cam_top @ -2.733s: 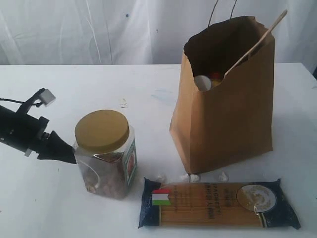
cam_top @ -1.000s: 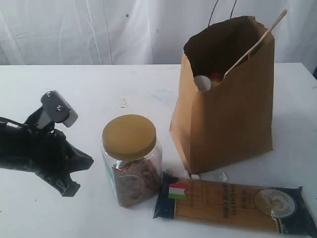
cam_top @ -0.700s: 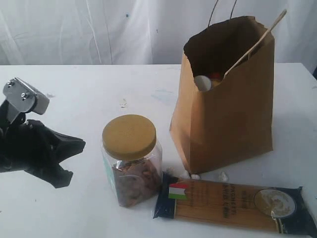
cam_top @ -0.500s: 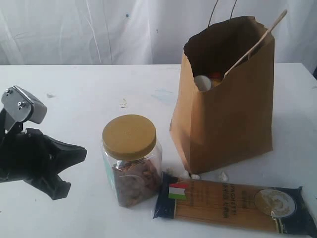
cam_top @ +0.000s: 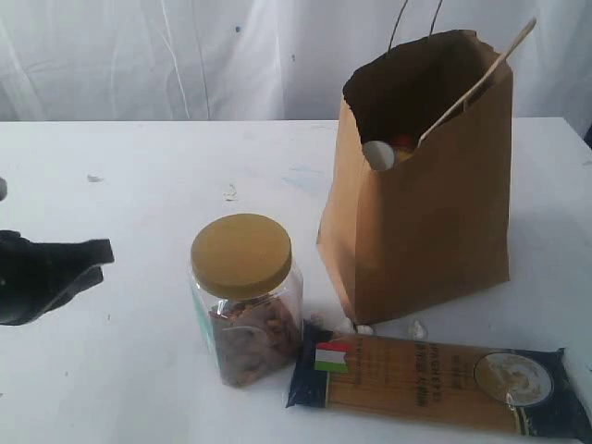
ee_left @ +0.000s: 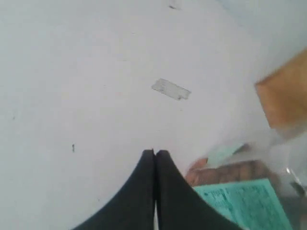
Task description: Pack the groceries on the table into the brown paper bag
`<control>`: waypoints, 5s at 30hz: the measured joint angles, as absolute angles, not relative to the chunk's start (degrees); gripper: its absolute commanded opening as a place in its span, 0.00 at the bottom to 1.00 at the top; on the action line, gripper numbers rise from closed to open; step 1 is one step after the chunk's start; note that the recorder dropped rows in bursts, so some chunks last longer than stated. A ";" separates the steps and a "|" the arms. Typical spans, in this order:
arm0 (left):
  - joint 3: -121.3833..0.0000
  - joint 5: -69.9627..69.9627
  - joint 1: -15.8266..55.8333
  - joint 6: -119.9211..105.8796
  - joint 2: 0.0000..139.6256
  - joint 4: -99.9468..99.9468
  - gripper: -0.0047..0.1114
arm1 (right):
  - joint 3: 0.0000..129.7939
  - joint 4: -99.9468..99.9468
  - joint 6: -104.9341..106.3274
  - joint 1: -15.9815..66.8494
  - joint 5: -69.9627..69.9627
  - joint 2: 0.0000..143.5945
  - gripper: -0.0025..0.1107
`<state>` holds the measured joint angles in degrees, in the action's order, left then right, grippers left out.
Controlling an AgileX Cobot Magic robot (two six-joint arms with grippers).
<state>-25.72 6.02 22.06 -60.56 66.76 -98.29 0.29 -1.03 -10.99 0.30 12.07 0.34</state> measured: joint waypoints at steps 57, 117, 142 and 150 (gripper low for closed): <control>-18.11 28.77 31.73 28.95 67.06 33.35 0.94 | 0.29 -1.15 -11.12 0.30 12.07 0.34 0.02; -27.90 42.67 31.96 9.76 95.19 32.28 0.05 | 0.29 -1.15 -11.16 0.30 12.07 0.34 0.02; -28.10 33.14 32.05 34.95 91.42 29.56 0.04 | 0.29 -1.15 -11.16 0.30 12.07 0.34 0.02; -27.59 25.82 32.05 35.70 80.72 29.56 0.04 | 0.29 -1.15 -11.16 0.30 12.07 0.34 0.02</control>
